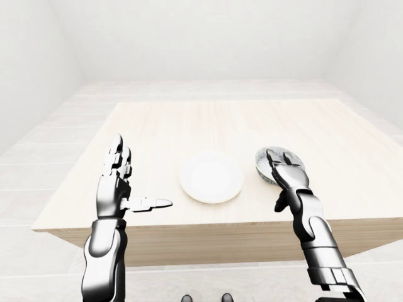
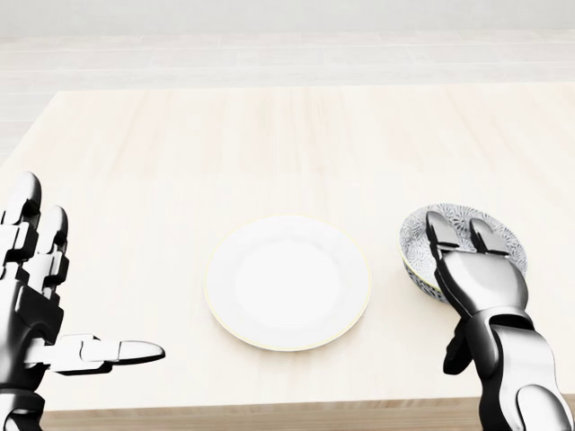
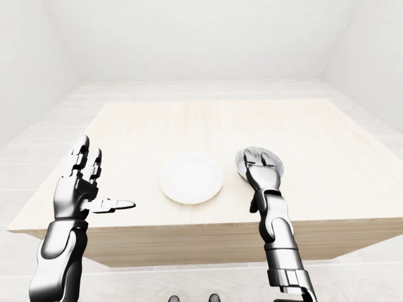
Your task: Put the bowl on the plate.
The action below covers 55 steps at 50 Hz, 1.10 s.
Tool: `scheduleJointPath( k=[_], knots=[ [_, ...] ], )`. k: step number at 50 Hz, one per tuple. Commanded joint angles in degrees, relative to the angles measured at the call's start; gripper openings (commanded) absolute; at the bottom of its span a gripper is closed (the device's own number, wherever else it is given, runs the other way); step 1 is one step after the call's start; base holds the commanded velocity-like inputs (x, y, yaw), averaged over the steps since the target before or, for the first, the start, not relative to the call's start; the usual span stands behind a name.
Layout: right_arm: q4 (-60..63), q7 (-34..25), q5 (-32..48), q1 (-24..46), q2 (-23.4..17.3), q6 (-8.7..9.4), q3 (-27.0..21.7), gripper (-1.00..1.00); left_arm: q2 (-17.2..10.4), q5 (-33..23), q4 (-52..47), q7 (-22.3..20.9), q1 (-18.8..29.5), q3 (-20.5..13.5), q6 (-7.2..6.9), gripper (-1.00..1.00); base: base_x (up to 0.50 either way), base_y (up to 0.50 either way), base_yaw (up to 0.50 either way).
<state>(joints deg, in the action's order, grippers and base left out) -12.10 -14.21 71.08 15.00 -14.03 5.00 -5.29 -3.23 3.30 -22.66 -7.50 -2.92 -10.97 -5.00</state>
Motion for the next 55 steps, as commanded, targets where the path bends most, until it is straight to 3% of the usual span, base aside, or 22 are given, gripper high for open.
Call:
scheduleJointPath(
  k=[1,25,55],
  knots=[
    [-3.4,0.8,0.7,1.0,-0.8,0.00,-0.1,1.00,-0.2,0.0,-0.3,-0.2,-0.5,-0.2,0.00,1.00,0.00,0.00,0.00],
    [-4.6,-0.7,1.8,1.0,-1.4,0.00,0.0,1.00,0.2,-0.5,-0.3,-1.0,-1.6,-0.8,0.00,1.00,0.00,0.00,0.00],
    [-10.4,1.5,0.7,3.1,-3.0,0.00,0.2,1.00,0.2,-0.7,0.9,-0.9,-1.4,-0.6,0.00,1.00,0.00,0.00,0.00]
  ],
)
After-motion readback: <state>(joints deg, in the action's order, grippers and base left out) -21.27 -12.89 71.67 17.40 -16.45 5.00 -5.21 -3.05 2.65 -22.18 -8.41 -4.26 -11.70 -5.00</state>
